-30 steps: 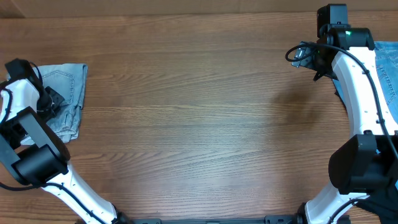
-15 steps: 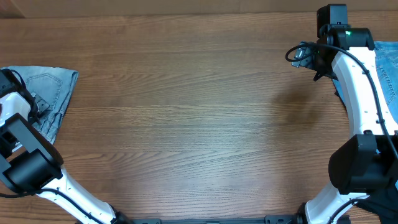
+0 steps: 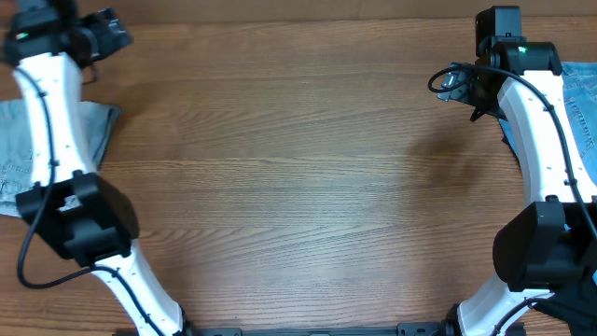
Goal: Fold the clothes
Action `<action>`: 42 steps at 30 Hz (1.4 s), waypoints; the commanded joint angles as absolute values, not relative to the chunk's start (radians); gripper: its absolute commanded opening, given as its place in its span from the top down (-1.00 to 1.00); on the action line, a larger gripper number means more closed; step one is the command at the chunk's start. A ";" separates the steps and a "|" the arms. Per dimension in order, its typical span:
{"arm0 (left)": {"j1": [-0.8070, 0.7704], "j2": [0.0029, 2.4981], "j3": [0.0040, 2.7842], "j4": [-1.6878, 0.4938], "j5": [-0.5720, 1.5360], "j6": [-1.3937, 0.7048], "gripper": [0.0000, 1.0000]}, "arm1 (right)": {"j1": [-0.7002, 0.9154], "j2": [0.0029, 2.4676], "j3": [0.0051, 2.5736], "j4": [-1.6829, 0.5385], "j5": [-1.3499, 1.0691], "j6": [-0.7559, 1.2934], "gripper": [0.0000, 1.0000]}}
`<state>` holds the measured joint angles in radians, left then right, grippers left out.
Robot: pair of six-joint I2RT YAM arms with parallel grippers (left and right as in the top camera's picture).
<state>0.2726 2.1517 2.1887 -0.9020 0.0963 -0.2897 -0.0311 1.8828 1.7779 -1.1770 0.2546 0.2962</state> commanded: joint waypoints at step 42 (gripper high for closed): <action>0.060 2.147 2.200 -0.905 0.112 -0.311 -1.00 | 0.170 1.228 1.777 -1.168 0.272 0.307 -1.00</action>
